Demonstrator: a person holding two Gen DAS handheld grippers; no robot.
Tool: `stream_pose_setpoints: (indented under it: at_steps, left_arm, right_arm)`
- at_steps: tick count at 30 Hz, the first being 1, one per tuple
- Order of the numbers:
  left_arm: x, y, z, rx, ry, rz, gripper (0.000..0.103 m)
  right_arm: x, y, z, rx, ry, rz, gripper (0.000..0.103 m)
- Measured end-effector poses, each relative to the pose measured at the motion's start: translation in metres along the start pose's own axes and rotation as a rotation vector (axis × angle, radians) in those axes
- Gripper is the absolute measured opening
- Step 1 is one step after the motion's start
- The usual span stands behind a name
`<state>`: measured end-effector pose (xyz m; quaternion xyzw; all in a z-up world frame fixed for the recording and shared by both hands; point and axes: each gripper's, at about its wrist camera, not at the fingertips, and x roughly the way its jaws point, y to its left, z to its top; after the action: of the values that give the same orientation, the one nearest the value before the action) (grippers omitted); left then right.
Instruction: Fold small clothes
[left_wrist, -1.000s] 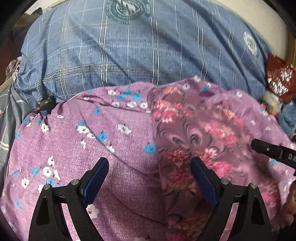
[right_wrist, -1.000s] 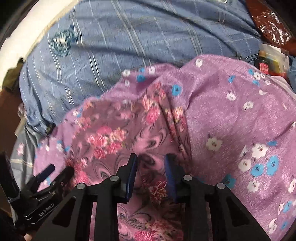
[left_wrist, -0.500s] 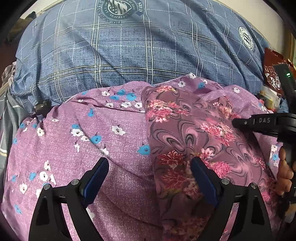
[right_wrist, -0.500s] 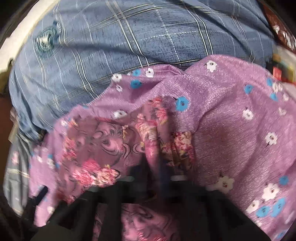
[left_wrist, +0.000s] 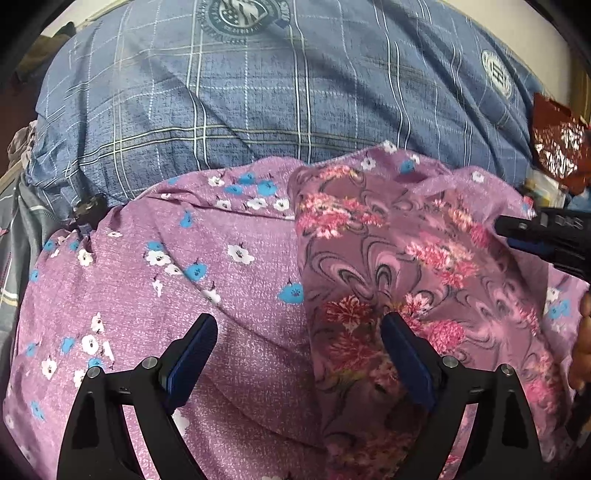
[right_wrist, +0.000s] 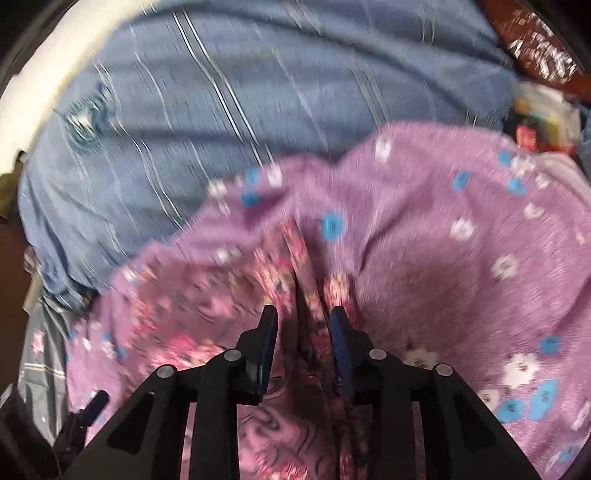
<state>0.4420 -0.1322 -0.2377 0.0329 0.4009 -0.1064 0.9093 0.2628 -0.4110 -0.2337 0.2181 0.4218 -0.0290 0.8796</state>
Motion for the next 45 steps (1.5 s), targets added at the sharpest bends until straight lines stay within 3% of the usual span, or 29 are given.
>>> stream_pose_setpoints:
  at_steps: [2, 5, 9, 15, 20, 23, 28, 33, 37, 45]
  left_arm:
    - [-0.004, 0.001, 0.0, -0.001, -0.018, 0.013, 0.091]
    - [-0.008, 0.0, -0.002, 0.007, -0.038, 0.044, 0.091]
    - [0.005, -0.006, -0.009, 0.051, 0.021, 0.072, 0.092]
    - [-0.004, 0.001, -0.004, 0.016, -0.006, 0.033, 0.091]
    - [-0.014, 0.002, -0.004, 0.023, -0.049, 0.058, 0.091]
    - [-0.002, -0.006, -0.01, 0.073, 0.003, 0.105, 0.091]
    - [-0.005, -0.009, -0.006, 0.081, -0.019, 0.104, 0.091]
    - [-0.009, -0.009, -0.007, 0.077, -0.035, 0.104, 0.091]
    - [-0.016, -0.01, -0.009, 0.071, -0.052, 0.106, 0.091]
    - [-0.034, -0.008, -0.015, 0.072, -0.087, 0.088, 0.091]
  right_arm:
    - [-0.014, 0.006, -0.006, -0.042, -0.002, 0.022, 0.029]
    - [-0.017, 0.013, -0.02, -0.076, 0.061, 0.052, 0.023]
    - [0.013, 0.014, -0.036, -0.088, 0.197, 0.018, 0.019]
    - [-0.001, 0.015, -0.031, -0.027, 0.159, 0.081, 0.025]
    - [-0.004, 0.036, -0.039, -0.078, 0.159, 0.108, 0.025]
    - [0.013, 0.044, -0.046, -0.131, 0.193, 0.038, 0.023]
    - [0.001, 0.05, -0.045, -0.15, 0.145, 0.008, 0.023]
    - [-0.02, 0.058, -0.045, -0.204, 0.056, -0.07, 0.027]
    - [-0.038, 0.066, -0.049, -0.261, -0.011, -0.139, 0.044]
    - [-0.043, 0.08, -0.076, -0.319, -0.026, -0.244, 0.044]
